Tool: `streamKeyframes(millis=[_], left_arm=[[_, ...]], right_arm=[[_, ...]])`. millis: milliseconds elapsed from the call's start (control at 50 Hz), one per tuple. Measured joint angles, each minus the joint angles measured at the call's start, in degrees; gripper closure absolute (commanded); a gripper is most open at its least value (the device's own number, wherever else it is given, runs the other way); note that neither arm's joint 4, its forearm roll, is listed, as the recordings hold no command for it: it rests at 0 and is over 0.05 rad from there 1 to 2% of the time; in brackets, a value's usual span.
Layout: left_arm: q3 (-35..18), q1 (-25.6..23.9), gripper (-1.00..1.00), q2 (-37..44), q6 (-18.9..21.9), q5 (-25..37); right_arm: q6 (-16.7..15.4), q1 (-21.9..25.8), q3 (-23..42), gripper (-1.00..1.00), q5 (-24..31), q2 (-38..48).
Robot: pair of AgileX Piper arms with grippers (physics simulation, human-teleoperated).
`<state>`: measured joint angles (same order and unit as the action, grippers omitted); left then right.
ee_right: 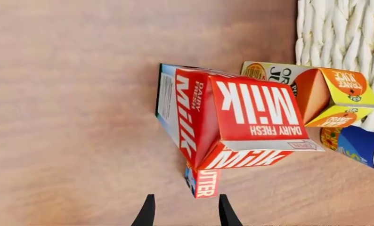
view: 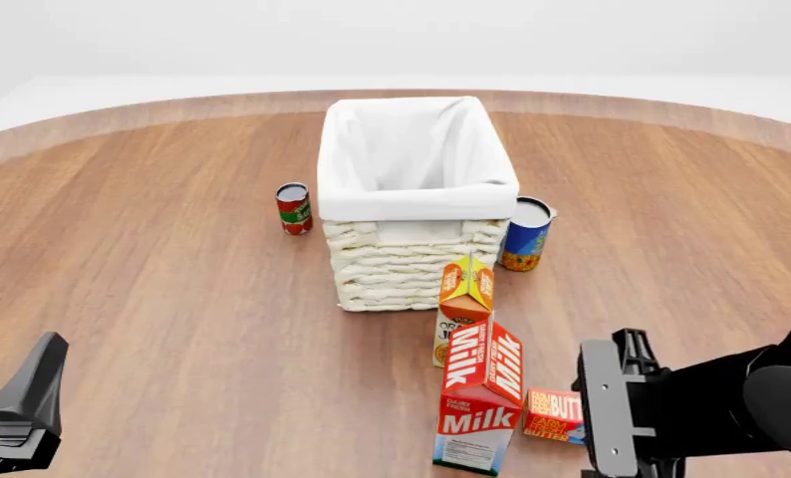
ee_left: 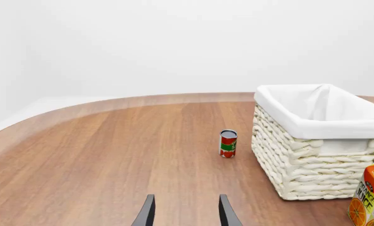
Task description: Pick up the butter and put it in the basket.
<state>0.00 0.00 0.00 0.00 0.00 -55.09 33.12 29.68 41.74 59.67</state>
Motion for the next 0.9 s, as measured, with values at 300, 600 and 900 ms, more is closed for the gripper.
streamKeyframes(millis=[300, 600, 900], left_arm=[[0.0, 0.0, -1.0, 0.0, 0.0, 0.0], [0.0, 0.0, -1.0, 0.0, 0.0, 0.0], [0.0, 0.0, -1.0, 0.0, 0.0, 0.0]], right_arm=[[-1.01, -2.48, -1.36, -1.0, -3.43, 1.05], [-1.37, -3.43, -1.64, -1.0, -5.88, 2.45], [-2.03, -4.96, -2.4, -1.0, -8.37, 3.28]])
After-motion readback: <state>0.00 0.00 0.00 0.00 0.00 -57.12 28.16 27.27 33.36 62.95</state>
